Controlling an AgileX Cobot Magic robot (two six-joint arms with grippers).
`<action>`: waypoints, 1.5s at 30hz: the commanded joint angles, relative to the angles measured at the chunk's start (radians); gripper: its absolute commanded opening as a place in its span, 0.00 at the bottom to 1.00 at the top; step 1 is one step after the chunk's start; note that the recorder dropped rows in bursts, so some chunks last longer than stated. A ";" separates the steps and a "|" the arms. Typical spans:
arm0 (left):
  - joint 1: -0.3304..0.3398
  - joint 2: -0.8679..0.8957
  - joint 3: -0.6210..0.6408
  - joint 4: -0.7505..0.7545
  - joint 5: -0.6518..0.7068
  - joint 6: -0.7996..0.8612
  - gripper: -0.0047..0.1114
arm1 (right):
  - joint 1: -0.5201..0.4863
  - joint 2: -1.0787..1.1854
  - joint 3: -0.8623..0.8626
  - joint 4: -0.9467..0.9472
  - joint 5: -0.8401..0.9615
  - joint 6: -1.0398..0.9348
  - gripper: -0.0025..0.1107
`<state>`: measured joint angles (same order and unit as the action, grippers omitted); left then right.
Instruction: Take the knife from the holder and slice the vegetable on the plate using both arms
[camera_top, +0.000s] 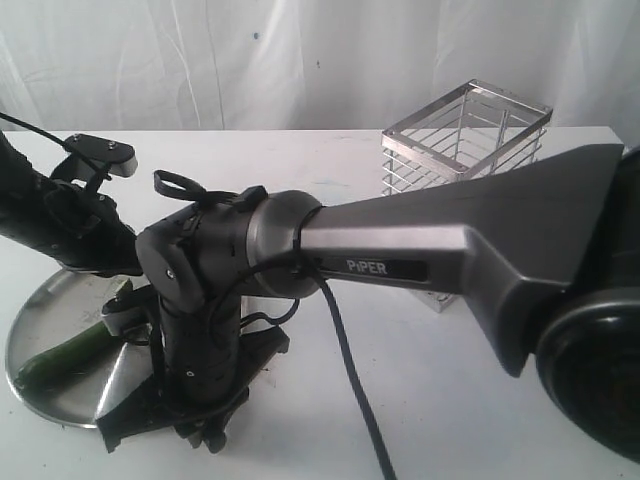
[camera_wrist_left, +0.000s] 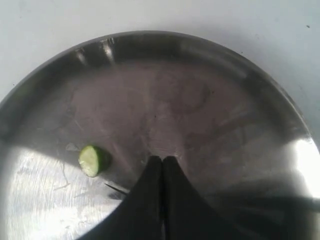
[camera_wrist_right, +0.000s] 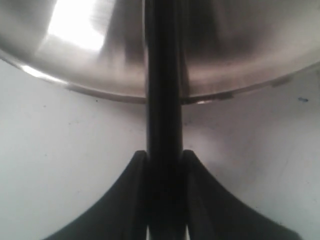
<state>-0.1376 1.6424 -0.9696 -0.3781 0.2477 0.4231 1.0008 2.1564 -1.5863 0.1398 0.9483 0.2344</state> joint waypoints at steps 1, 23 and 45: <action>-0.003 -0.012 0.002 -0.011 0.028 -0.002 0.04 | -0.017 -0.001 -0.039 0.013 0.007 -0.034 0.02; -0.003 -0.012 0.002 -0.011 0.170 0.002 0.04 | -0.024 0.020 -0.068 0.051 0.030 -0.068 0.02; 0.135 -0.041 0.059 -0.109 0.216 0.020 0.04 | -0.024 0.020 -0.068 0.051 0.051 -0.081 0.02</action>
<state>-0.0377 1.6199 -0.8937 -0.4637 0.3882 0.4081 0.9826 2.1954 -1.6418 0.1991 1.0302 0.1681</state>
